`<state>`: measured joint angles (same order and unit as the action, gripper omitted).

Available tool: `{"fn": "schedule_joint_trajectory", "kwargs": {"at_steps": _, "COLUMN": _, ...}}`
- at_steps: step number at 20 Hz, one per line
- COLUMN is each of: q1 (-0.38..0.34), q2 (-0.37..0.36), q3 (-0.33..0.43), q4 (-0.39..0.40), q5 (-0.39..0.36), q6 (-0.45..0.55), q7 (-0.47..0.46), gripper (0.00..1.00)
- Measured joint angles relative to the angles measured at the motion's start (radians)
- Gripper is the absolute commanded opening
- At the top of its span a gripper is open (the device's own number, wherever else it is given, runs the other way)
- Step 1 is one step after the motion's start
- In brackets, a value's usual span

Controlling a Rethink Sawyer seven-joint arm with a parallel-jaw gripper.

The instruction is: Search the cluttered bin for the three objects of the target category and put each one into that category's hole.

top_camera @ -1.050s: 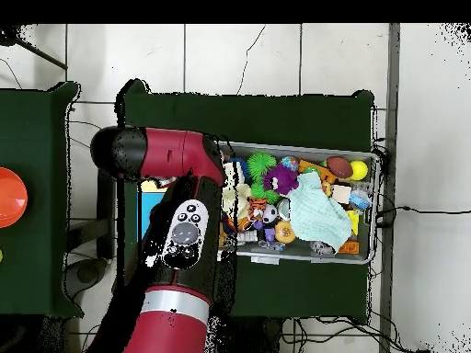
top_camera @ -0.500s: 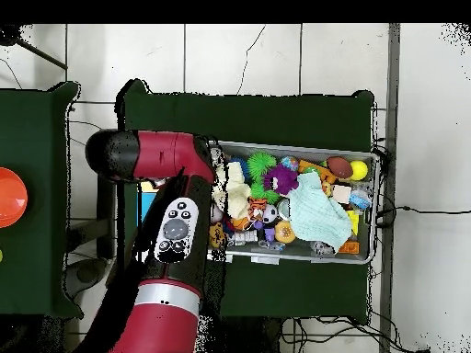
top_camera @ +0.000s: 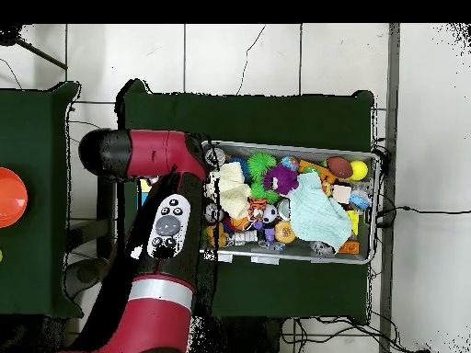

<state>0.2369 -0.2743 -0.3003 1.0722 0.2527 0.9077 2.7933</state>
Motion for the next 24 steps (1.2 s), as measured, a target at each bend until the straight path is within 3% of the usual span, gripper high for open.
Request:
{"fn": "schedule_joint_trajectory", "kwargs": {"at_steps": 11, "q1": -0.007, "q2": 0.046, "q3": 0.000, "q4": -0.004, "q5": 0.000, "q6": -0.089, "q7": 0.000, "gripper": 0.00}}
{"fn": "schedule_joint_trajectory", "kwargs": {"at_steps": 24, "q1": -0.007, "q2": 0.047, "q3": 0.000, "q4": -0.006, "q5": 0.002, "q6": -0.091, "q7": 0.000, "gripper": 0.00}}
